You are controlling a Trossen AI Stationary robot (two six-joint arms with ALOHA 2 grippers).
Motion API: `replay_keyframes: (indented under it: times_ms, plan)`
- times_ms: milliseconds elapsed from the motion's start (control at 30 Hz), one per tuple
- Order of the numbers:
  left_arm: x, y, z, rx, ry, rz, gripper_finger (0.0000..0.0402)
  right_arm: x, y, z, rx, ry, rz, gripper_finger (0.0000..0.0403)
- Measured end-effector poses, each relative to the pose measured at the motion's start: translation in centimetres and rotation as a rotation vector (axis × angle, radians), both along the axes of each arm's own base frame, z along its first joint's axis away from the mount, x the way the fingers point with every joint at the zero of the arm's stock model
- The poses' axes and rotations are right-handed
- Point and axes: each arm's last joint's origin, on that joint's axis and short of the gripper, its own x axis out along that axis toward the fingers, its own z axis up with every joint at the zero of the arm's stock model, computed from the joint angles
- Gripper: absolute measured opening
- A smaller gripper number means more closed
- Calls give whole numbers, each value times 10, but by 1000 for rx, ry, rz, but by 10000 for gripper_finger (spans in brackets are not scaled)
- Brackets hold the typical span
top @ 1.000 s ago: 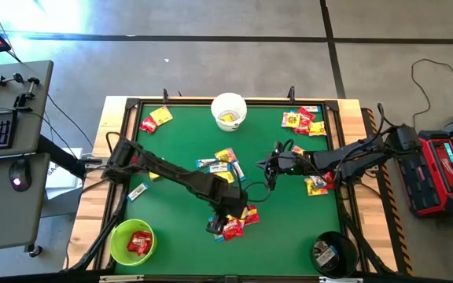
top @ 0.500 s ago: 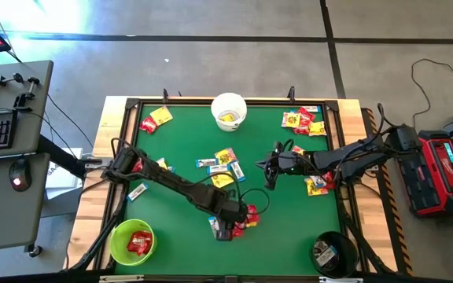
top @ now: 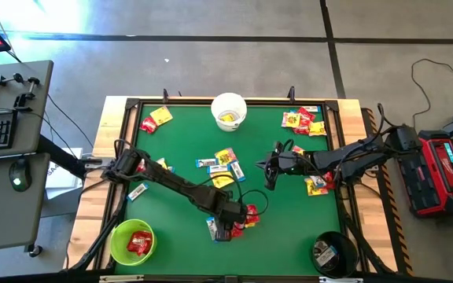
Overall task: Sort candy by brand, put in halloween buckets
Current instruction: Put the red candy into the green bucket
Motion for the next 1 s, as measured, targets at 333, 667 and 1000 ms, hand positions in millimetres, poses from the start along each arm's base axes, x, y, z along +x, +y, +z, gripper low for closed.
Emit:
replay_keyframes:
  times_ms: [333, 667, 1000]
  plan:
    - [0, 0, 0, 18, -9, -65, 40, 0, 0, 0, 0, 0, 0, 0]
    - [0, -5, 10, 70, -17, -179, 1, 0, 0, 0, 2, 0, -1, 0]
    - [-11, -18, 53, 185, 94, -288, 0, 0, -1, 0, -16, 0, -33, 0]
